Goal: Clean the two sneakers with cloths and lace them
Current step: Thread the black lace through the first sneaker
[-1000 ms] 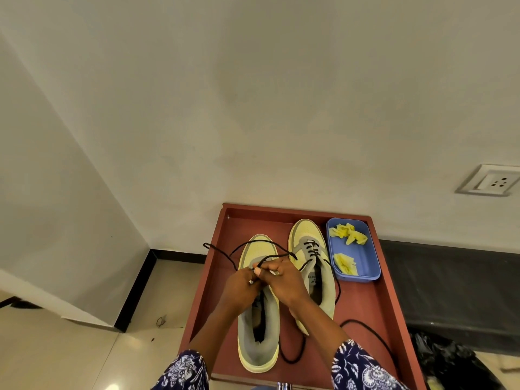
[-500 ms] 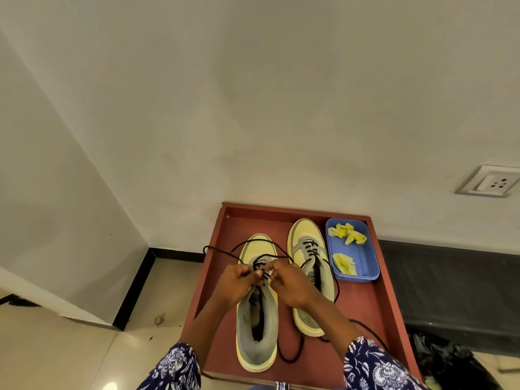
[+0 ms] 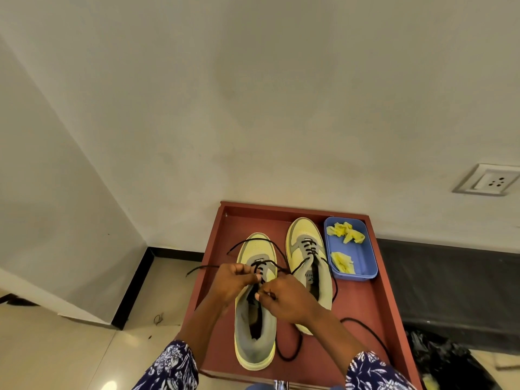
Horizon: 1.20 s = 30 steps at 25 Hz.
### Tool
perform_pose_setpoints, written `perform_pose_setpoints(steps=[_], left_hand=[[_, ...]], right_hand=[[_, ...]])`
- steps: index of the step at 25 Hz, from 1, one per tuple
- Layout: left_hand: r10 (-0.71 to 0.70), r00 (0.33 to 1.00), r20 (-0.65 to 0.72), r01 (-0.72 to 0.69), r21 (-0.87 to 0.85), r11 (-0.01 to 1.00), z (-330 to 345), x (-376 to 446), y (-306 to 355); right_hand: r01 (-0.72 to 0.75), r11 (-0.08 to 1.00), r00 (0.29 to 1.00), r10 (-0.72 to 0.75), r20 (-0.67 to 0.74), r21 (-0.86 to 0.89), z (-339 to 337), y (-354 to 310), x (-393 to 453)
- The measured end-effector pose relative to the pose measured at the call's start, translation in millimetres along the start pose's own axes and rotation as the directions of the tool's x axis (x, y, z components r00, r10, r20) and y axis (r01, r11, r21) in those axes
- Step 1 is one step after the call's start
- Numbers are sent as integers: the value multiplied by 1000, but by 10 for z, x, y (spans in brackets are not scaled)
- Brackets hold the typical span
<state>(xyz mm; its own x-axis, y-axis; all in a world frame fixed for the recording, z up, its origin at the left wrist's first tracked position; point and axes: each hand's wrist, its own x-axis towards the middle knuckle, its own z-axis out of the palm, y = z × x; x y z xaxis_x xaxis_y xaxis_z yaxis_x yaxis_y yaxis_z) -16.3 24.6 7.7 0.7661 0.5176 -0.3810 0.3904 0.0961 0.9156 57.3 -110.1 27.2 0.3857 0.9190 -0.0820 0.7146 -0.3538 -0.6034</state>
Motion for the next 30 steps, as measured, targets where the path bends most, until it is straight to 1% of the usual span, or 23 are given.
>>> perform_pose_setpoints(steps=[3,7,9,10,13,16,18,20,23,27,30], left_hand=[[-3,1000,-12,3,2,1000,-6,-3,6],[35,999,-13,-34,96,995,-38,16,11],[69,997,-17,-65,157,985,-59,23,7],[97,995,-16,-91,206,974,-64,30,2],[217,976,-4,-197,404,893,-36,23,13],[345,939,-16,-289,510,810,23,6,7],[442,897,20,-371,578,727,65,6,-40],[508,860,52,-424,627,653,96,16,-87],[561,826,53,-457,646,612,128,42,-126],[594,804,-15,-463,611,642,112,49,-156],[608,793,-38,-472,593,652,112,20,-199]], right_hand=[[-16,1000,1000,16,25,-1,2,-10,-29],[-58,990,998,58,3,133,-1,9,-25],[-73,988,997,76,-15,138,-10,32,10],[-83,991,996,86,-28,109,-12,50,34],[-110,992,993,113,-44,60,-40,88,107],[-132,980,989,140,-49,151,-32,93,140],[-186,959,980,197,-31,214,-27,109,164],[-214,941,973,228,-23,262,-13,119,189],[-224,921,970,241,-17,318,-19,103,213],[-240,909,969,245,31,340,4,121,301],[-245,907,969,238,62,341,47,133,371]])
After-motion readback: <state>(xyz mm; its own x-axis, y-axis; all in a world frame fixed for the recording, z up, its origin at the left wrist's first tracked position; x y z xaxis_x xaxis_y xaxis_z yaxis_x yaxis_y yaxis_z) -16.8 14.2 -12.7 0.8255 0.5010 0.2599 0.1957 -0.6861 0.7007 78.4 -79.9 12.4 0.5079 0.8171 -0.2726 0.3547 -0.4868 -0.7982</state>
